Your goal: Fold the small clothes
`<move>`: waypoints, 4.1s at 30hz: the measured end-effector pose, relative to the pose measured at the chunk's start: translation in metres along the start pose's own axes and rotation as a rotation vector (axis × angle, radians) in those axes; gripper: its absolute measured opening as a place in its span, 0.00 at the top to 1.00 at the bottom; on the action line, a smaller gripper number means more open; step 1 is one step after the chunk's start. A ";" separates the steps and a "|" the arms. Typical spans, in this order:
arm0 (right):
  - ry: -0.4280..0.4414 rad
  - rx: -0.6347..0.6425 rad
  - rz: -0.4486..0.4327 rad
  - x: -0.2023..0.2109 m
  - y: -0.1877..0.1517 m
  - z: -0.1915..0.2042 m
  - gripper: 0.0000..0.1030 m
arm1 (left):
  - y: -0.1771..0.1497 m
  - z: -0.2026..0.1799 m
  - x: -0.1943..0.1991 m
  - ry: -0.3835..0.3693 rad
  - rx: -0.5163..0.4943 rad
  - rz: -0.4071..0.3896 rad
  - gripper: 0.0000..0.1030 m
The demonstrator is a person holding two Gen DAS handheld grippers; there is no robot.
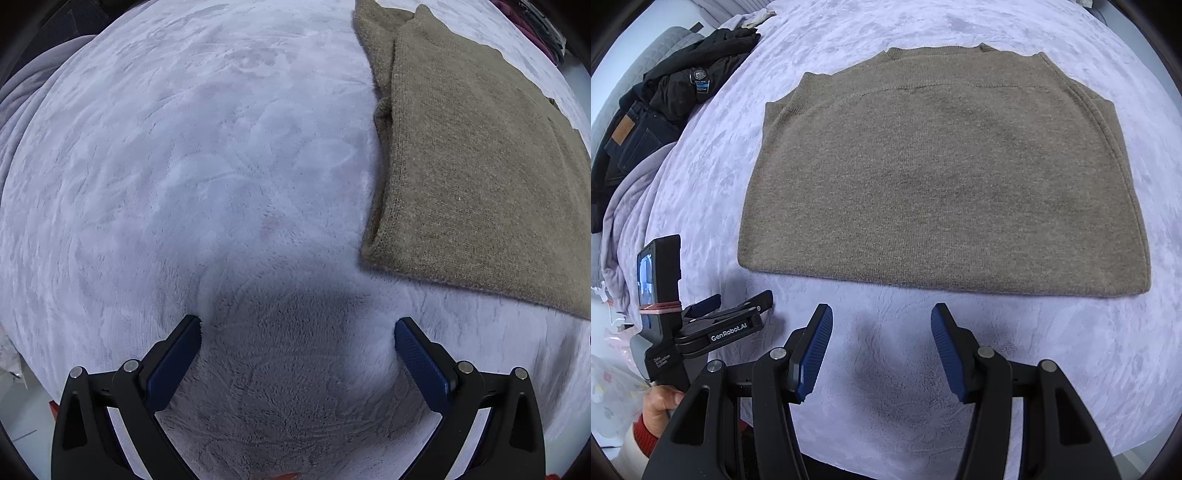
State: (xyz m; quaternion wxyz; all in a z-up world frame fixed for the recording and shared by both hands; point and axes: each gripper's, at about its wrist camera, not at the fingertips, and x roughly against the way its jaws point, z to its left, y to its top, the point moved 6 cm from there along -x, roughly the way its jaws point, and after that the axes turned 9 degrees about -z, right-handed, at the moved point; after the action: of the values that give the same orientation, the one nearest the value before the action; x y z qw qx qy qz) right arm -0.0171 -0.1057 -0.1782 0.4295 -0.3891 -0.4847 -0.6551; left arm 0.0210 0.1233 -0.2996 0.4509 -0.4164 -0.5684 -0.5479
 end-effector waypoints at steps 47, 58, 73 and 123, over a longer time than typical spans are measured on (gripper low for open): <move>0.508 -0.259 0.135 -0.070 0.009 0.003 0.42 | -0.002 0.007 0.032 -0.362 0.319 -0.120 0.00; 0.570 -0.416 0.083 -0.068 0.005 -0.018 0.42 | -0.002 -0.024 0.025 -0.277 0.214 -0.054 0.00; 0.653 -0.551 0.033 -0.084 0.019 -0.013 0.41 | 0.005 -0.024 0.031 -0.566 0.289 -0.039 0.00; 0.073 0.710 0.564 -0.153 0.143 0.177 0.21 | 0.062 -0.137 0.045 0.106 -0.520 -0.540 0.86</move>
State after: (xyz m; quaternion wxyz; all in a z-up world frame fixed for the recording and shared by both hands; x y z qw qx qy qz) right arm 0.1846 0.0713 -0.2366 0.7147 -0.3114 -0.5390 -0.3190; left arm 0.0776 -0.0115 -0.2416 0.1980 -0.3231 -0.4754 -0.7940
